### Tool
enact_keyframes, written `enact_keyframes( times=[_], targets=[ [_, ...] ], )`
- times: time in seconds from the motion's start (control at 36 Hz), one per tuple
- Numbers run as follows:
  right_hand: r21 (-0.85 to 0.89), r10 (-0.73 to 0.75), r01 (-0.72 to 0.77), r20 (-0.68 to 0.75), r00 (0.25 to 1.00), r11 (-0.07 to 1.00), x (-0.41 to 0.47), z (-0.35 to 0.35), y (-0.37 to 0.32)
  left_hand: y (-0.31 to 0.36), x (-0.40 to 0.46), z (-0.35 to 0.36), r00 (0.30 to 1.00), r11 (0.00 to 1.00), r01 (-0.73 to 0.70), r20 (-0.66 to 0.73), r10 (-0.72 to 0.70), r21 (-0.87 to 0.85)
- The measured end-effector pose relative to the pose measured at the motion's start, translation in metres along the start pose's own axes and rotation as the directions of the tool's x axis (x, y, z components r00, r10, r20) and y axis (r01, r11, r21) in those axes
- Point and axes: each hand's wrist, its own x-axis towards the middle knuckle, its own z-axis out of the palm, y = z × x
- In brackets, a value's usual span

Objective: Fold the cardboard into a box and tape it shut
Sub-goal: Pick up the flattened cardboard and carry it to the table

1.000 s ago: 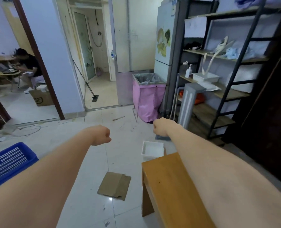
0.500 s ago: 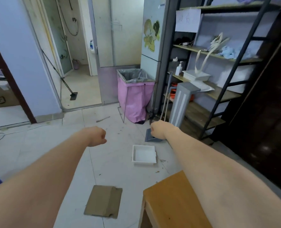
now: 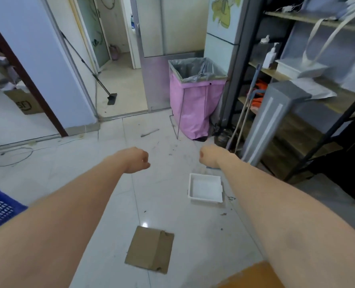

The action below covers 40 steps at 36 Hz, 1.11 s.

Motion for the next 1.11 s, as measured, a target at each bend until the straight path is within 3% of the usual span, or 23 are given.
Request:
enact_keyframes(
  times=[0.31, 0.47, 0.67, 0.94, 1.11],
  targets=[
    [-0.028, 0.016, -0.009, 0.291, 0.956, 1.0, 0.077, 0.113, -0.007, -0.054, 0.071, 0.121, 0.952, 0.997, 0.056, 0.304, -0.038, -0.051],
    [0.039, 0.086, -0.106, 0.343, 0.935, 0.994, 0.101, 0.182, -0.011, -0.09, 0.111, 0.199, 0.944, 0.976, 0.09, 0.331, -0.02, -0.197],
    [0.057, 0.169, -0.23, 0.515, 0.84, 0.972, 0.128, 0.299, -0.027, -0.139, 0.153, 0.311, 0.892, 0.975, 0.09, 0.451, 0.013, -0.205],
    [0.268, 0.164, -0.375, 0.577, 0.8, 0.887, 0.199, 0.46, -0.068, -0.205, 0.224, 0.461, 0.86, 0.903, 0.299, 0.496, -0.116, -0.307],
    [0.261, 0.183, -0.406, 0.599, 0.779, 0.876, 0.254, 0.579, -0.054, -0.216, 0.275, 0.565, 0.856, 0.827, 0.373, 0.499, -0.133, -0.42]
  ],
)
